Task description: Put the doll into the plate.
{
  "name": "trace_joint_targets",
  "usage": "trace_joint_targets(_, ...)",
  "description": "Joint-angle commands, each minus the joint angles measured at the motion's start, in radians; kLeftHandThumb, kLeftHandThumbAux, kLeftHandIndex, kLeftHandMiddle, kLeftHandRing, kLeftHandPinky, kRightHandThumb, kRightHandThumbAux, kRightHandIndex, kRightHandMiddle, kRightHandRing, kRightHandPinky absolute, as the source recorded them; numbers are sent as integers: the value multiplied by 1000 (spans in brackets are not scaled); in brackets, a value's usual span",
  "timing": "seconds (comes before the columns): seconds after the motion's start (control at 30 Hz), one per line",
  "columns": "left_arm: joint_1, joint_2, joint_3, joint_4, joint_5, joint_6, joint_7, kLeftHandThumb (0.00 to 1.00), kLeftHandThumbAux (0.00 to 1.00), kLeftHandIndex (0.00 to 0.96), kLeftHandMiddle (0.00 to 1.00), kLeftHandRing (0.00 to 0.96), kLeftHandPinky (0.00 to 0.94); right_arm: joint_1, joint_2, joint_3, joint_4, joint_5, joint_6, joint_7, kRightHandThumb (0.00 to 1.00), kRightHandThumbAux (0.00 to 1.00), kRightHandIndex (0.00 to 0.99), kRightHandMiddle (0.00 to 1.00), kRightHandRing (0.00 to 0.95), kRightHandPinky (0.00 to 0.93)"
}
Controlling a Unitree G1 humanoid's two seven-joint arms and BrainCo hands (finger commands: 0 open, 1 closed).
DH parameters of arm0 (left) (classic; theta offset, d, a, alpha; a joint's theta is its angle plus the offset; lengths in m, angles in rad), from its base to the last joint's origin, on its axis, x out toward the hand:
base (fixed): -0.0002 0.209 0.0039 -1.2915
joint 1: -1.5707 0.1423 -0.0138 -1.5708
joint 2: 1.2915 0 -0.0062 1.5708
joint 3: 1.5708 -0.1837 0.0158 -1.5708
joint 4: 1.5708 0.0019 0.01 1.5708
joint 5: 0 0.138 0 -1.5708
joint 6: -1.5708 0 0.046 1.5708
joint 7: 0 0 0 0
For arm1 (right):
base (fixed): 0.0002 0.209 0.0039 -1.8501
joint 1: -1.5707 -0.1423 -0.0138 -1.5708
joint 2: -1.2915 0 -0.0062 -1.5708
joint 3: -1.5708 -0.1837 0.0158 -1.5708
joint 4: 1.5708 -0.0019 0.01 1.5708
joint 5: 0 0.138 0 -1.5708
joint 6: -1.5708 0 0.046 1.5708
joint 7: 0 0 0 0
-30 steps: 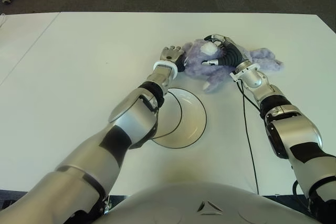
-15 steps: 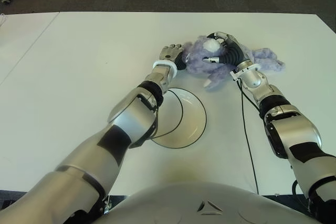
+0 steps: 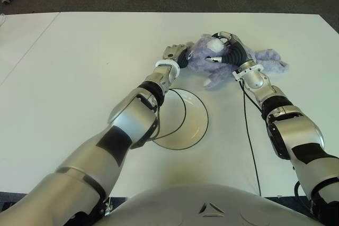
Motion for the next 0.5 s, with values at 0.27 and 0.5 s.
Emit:
trace_joint_targets(0.27, -57, 8, -76, -30, 55, -122, 21, 849, 668, 396, 528, 739, 777, -45, 10, -30, -9, 11, 33, -11, 336, 738, 787, 880, 874, 883)
trace_joint_targets(0.5, -99, 42, -103, -41, 78, -174, 22, 852, 667, 398, 534, 763, 752, -68, -8, -36, -14, -5, 45, -42, 366, 744, 800, 893, 881, 900)
